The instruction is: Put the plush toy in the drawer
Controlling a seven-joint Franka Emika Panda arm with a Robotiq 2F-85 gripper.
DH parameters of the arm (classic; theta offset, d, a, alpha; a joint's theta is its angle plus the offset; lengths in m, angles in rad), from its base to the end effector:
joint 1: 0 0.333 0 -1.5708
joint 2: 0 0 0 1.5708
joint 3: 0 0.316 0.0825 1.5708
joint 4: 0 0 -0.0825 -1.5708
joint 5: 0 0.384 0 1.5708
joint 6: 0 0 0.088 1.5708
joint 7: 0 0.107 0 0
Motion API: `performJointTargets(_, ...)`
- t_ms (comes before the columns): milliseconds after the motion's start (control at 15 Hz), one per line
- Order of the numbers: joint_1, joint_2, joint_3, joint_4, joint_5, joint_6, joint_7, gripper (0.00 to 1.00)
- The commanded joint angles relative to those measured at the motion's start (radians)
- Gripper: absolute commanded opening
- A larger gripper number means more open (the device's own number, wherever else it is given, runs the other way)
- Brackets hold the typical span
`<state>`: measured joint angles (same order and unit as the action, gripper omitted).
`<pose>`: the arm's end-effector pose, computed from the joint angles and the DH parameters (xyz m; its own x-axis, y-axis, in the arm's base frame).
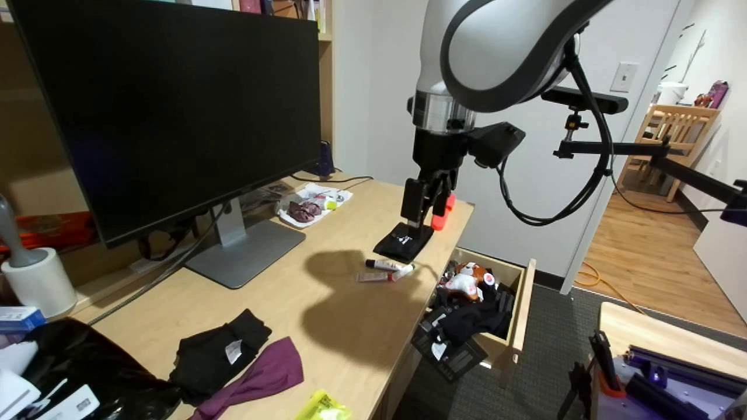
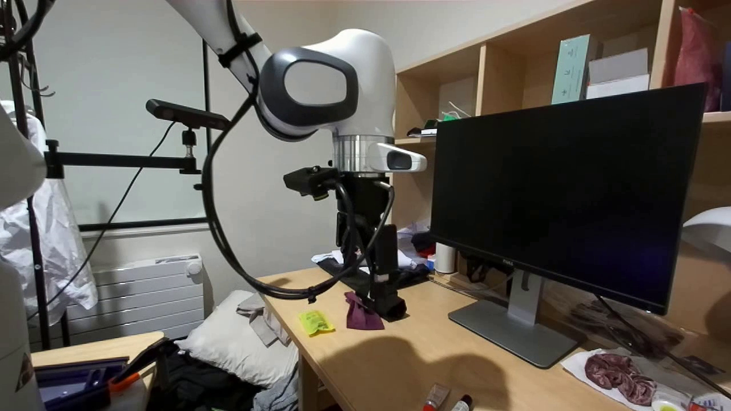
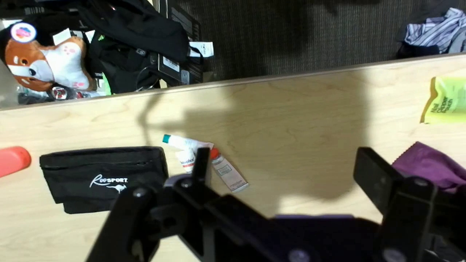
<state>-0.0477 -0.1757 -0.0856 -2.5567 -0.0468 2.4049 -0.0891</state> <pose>0.4371 -0.0583 0.3321 0.9997 -0.0086 0.0216 -0.0090 -0.9998 0.0193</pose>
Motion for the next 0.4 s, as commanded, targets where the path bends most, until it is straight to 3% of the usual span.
performJointTargets(0, -0.003, -0.004, 0.006, 0.001, 0.002, -0.006, -0.014, 1.0)
performJointTargets(333, -0.002, -0.007, 0.006, 0.001, 0.001, -0.008, -0.028, 1.0)
